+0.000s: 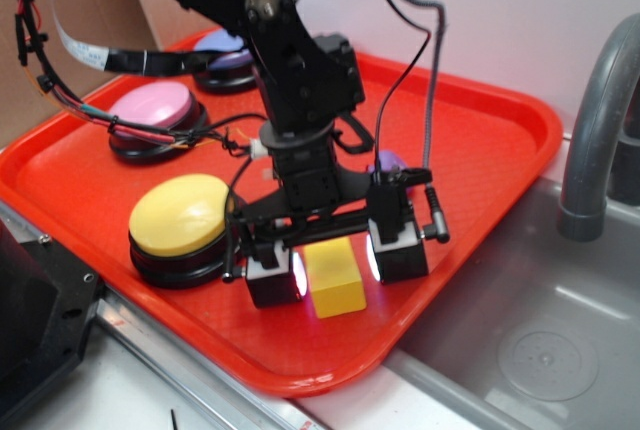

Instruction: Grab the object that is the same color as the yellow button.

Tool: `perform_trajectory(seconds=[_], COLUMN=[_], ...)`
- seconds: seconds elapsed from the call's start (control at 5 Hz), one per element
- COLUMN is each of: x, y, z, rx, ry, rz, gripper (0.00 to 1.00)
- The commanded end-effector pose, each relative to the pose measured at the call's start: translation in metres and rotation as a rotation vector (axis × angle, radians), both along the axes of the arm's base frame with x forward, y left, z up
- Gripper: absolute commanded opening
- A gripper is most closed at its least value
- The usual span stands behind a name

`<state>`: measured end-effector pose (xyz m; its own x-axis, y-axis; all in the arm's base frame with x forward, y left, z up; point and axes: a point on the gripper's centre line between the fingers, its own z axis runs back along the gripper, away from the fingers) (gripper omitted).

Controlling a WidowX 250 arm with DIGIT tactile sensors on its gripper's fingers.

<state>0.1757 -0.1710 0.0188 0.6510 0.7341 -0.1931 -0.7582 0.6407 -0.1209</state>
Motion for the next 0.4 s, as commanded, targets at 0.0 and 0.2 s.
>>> perform_trajectory(seconds=[0.0, 0.2], x=[0.0005, 0.0044], y=[0.0005, -0.0002], z=[-0.0063, 0.0008], rx=[-0.002, 0.017], ry=[0.009, -0.004], rz=[-0.014, -0.032], gripper=[0.89, 0.0])
